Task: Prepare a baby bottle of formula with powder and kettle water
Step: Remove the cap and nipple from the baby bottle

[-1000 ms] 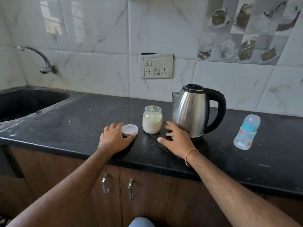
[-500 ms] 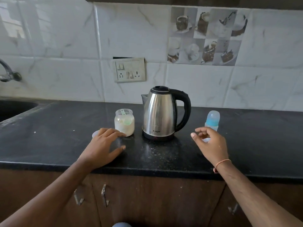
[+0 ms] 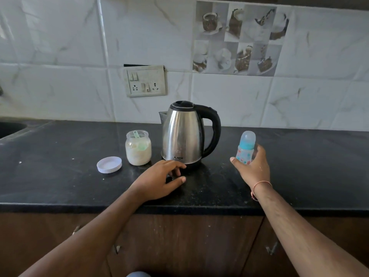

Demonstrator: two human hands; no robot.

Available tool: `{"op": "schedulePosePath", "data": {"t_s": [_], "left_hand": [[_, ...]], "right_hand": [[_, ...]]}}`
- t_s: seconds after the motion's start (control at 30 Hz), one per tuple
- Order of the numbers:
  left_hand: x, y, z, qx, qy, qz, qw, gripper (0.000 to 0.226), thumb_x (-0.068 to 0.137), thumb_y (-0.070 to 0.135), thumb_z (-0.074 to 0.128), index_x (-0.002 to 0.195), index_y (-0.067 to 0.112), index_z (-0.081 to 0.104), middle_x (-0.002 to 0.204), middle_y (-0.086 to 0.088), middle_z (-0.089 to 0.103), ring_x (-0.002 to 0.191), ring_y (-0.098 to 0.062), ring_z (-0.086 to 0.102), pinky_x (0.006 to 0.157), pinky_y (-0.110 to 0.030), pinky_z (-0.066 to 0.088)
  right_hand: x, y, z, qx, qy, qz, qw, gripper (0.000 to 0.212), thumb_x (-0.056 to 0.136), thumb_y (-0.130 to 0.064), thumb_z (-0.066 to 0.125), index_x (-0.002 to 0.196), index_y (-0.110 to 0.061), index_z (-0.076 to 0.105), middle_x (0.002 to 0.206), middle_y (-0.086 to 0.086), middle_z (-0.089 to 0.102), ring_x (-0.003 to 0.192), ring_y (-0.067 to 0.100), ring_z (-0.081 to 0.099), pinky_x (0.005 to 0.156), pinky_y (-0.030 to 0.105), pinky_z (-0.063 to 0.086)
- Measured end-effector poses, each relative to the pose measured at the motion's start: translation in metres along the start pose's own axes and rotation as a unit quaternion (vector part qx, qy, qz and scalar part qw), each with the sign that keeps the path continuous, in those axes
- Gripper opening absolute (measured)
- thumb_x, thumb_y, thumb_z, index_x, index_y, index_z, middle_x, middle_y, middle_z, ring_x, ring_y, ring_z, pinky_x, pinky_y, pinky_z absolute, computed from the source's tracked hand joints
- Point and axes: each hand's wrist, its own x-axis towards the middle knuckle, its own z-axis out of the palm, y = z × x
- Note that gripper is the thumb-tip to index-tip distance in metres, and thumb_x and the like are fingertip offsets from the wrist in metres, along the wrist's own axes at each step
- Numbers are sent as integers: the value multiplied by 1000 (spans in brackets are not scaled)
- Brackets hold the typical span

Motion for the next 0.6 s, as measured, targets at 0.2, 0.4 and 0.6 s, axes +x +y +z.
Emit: {"op": "schedulePosePath", "data": {"t_s": [0.2,0.4,0.6], "left_hand": [[-1,-4,1,-47,24,-9,999,41,101,51,69,139,35,66,106,22,72,102,-2,67,93,-35,59],[0,1,1,-57,-15,-27,998,57,95,62,70,147,41,58,123,25,65,111,-1,63,101,-37,58],[9,25,20,-139,-32,-50,989,120,72,72,88,169,35,29,159,22,43,139,-4,50,114,-31,47]], "right_hand": [[-5,-2,1,-46,-36,-20,998,61,96,-31,82,146,-18,49,133,2,62,117,22,63,100,41,55],[-22,-4,9,-34,-133,-84,987,68,91,-33,87,148,-19,53,128,-3,66,113,18,68,96,32,56],[-45,-20,30,-19,-232,-150,961,75,86,-45,89,148,-32,49,127,-18,64,109,1,66,87,13,51]]}}
